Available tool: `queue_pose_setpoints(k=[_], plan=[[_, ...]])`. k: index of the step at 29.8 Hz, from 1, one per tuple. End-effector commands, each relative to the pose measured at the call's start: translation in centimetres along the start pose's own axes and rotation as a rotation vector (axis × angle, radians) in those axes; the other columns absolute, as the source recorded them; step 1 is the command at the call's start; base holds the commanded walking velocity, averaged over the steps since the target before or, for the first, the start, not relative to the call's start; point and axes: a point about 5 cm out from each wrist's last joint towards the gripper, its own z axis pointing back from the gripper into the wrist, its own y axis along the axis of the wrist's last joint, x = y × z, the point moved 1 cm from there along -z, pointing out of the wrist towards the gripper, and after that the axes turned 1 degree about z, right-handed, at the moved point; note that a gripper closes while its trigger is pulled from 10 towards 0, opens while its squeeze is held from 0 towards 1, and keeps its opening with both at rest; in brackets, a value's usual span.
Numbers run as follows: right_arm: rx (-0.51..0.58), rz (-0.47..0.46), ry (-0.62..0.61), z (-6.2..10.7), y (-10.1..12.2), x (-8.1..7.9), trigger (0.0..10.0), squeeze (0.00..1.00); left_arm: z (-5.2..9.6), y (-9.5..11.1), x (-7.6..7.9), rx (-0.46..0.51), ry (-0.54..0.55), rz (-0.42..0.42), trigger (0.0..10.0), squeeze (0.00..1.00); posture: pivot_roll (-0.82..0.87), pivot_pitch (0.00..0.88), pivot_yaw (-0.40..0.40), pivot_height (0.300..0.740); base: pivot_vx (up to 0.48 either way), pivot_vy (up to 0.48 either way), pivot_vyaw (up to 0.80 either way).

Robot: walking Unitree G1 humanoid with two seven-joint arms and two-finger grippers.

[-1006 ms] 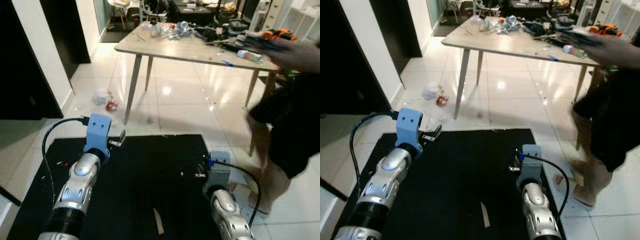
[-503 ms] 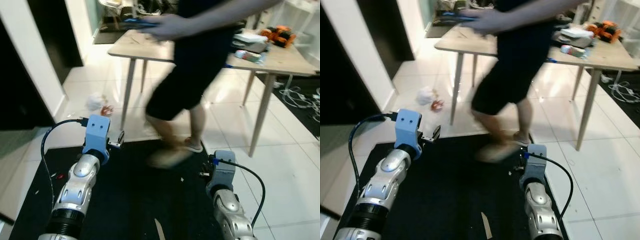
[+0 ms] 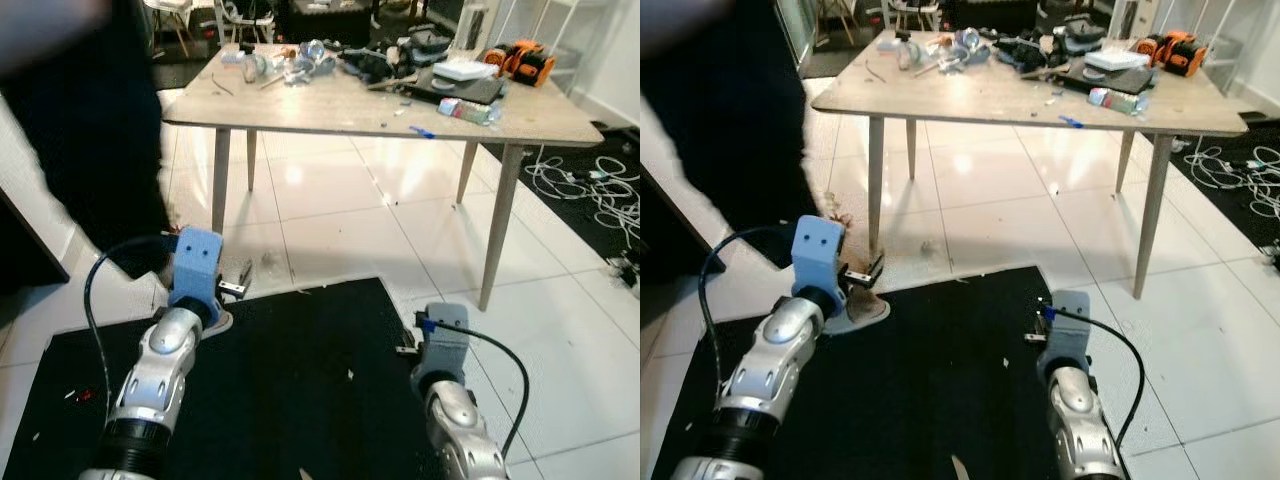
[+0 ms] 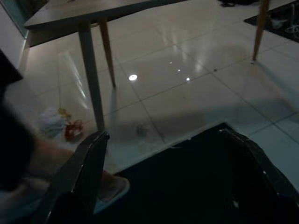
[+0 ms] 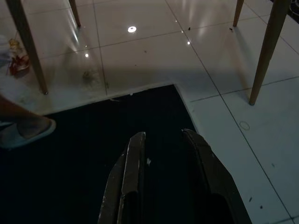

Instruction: Picking trash to rubbish bin

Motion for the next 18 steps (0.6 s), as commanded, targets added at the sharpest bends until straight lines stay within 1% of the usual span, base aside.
queue_pose_setpoints(k=[1,10,12,14,18], plan=[[-0.013,0.002,-0.003,0.15,-0.29,0.03,10.0,0.00,0.20,-0.32,0.01,-0.017,-0.003,-0.005,10.0,0.00,0.00,0.103,0.059,0.740,0.360,0.000,0.00],[-0.021,0.007,-0.001,0.37,-0.50,0.09,10.0,0.00,0.20,-0.36,0.17,-0.019,-0.007,-0.006,10.0,0.00,0.00,0.103,0.058,0.740,0.357,0.000,0.00],[-0.013,0.002,-0.001,0.32,-0.33,0.12,10.0,0.00,0.15,-0.28,0.18,-0.017,-0.007,-0.006,10.0,0.00,0.00,0.104,0.057,0.740,0.356,0.000,0.00],[0.022,-0.024,0.009,0.15,0.30,-0.07,10.0,0.00,0.00,-0.03,0.18,-0.010,-0.006,-0.005,10.0,0.00,0.00,0.106,0.054,0.740,0.358,0.000,0.00],[0.027,-0.024,0.017,0.10,0.44,-0.23,10.0,0.00,0.00,0.03,0.16,-0.008,-0.005,-0.005,10.0,0.00,0.00,0.104,0.055,0.740,0.357,0.000,0.00]])
